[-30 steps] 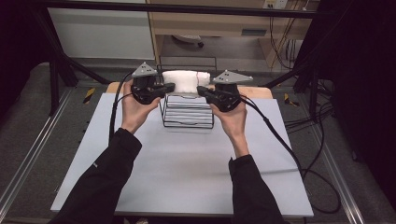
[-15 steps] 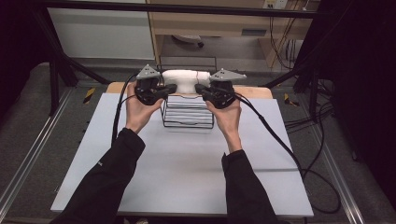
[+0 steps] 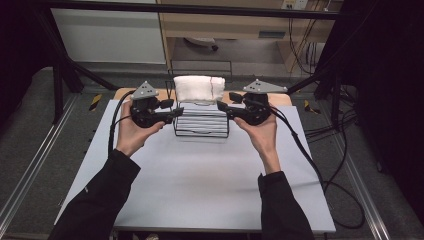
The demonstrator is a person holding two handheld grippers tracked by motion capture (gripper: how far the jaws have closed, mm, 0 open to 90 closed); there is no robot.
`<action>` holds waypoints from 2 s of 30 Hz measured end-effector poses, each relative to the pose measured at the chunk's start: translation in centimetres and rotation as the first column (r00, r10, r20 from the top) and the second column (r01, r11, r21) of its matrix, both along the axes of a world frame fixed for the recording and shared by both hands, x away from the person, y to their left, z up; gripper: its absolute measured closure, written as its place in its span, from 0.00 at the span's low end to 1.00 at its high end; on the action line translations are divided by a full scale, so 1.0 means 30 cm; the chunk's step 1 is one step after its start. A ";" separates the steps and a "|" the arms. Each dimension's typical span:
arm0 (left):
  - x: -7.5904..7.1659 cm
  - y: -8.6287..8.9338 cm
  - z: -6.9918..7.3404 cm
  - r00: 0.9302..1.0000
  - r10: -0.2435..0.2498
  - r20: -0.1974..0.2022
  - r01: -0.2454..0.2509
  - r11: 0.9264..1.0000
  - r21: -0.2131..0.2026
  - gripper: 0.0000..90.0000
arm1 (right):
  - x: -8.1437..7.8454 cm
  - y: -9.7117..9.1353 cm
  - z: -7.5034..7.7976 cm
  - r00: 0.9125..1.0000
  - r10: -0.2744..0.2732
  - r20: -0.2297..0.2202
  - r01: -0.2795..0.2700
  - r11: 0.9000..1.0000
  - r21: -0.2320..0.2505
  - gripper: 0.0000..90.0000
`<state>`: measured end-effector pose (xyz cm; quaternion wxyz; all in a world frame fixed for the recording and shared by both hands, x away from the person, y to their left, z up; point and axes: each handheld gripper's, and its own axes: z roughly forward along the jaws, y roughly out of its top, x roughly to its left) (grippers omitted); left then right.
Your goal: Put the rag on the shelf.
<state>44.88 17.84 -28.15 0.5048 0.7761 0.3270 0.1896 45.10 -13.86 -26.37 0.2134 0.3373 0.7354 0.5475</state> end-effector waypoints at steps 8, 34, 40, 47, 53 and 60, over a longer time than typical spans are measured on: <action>-0.057 0.058 -0.106 0.998 0.000 -0.055 0.002 1.000 0.025 0.27 | -0.033 -0.061 -0.092 0.997 -0.021 -0.070 0.018 0.999 -0.032 0.16; -0.220 0.259 -0.407 0.990 0.033 -0.138 -0.025 0.998 0.055 0.04 | -0.164 -0.239 -0.435 0.972 0.005 -0.236 -0.016 0.999 -0.041 0.01; -0.249 0.300 -0.448 0.988 0.034 -0.153 -0.026 0.998 0.053 0.04 | -0.199 -0.290 -0.496 0.964 -0.003 -0.265 -0.013 0.998 -0.059 0.01; -0.265 0.330 -0.487 0.986 0.030 -0.165 -0.020 0.998 0.058 0.04 | -0.243 -0.341 -0.564 0.953 -0.005 -0.302 -0.013 0.998 -0.059 0.01; -0.272 0.342 -0.508 0.983 0.031 -0.180 -0.020 0.998 0.062 0.04 | -0.274 -0.382 -0.594 0.948 -0.015 -0.318 -0.008 0.997 -0.071 0.01; -0.278 0.350 -0.520 0.982 0.031 -0.184 -0.019 0.997 0.070 0.04 | -0.285 -0.399 -0.603 0.946 -0.023 -0.324 0.001 0.998 -0.070 0.01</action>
